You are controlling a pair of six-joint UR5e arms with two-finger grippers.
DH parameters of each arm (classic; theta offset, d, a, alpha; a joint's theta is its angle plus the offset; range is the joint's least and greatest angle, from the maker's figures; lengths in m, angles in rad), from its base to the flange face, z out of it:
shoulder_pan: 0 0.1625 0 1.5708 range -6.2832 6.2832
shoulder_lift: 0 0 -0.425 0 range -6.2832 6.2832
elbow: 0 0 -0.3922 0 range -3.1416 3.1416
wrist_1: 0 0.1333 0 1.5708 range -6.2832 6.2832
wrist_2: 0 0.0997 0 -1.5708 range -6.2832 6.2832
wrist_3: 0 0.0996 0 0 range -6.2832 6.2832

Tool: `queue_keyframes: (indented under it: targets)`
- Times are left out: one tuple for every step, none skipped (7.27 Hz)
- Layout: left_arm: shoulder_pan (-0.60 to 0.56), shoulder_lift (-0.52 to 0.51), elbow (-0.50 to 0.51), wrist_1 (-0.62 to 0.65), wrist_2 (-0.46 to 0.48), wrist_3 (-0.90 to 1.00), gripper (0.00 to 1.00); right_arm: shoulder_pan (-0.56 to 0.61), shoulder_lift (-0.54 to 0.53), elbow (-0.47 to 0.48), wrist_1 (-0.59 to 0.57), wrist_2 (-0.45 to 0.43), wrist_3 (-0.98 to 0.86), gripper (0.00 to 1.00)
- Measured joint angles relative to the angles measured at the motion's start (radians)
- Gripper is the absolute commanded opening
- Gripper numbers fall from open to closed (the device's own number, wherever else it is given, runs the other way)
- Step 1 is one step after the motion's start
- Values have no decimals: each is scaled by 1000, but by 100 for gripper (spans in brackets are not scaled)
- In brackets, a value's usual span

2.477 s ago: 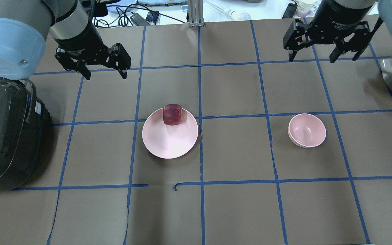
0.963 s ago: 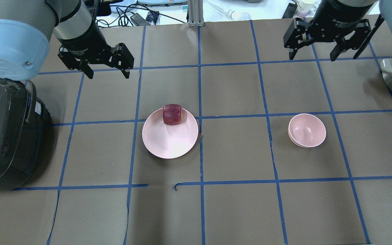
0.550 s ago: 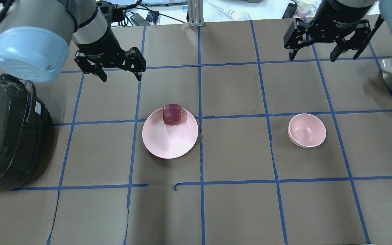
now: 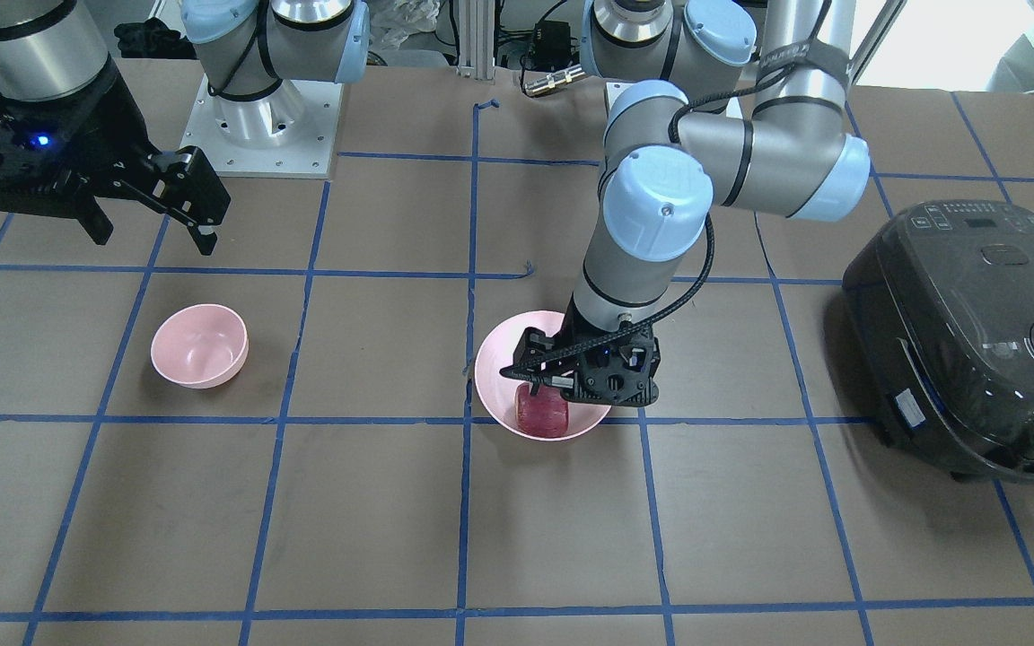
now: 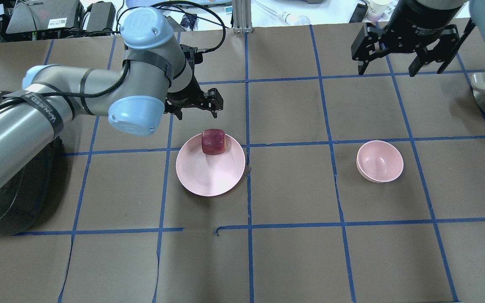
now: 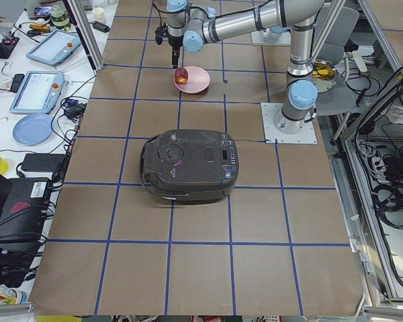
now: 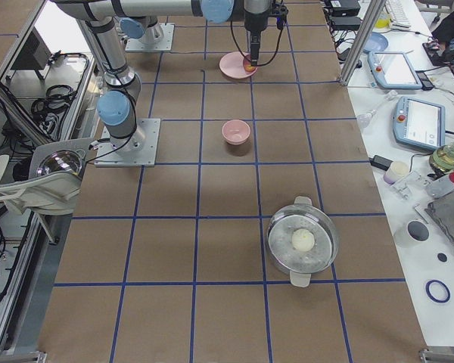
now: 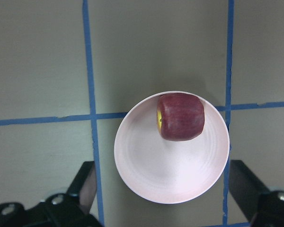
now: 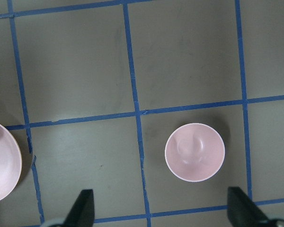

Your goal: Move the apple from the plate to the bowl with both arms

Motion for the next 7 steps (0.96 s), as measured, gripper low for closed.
queue_keyframes:
  targets:
    - [-15, -39, -14, 53, -1, -31, 100, 1, 0, 1, 0, 0, 0, 100]
    - [-36, -75, -19, 82, 0, -48, 100, 1, 0, 1, 0, 0, 0, 100]
    - [-50, -103, -21, 97, 0, -54, 100, 1, 0, 1, 0, 1, 0, 100]
    - [-56, -121, -23, 103, 2, -54, 100, 1, 0, 1, 0, 1, 0, 100]
    - [-57, -132, -27, 104, 8, -46, 100, 1, -1, 1, 0, 1, 0, 100]
    - [-57, -139, -31, 105, 14, -34, 100, 1, -1, 2, 0, 1, 0, 100]
    - [-58, -146, -34, 106, 23, -25, 89, 1, 1, 6, 0, 2, -9, 100]
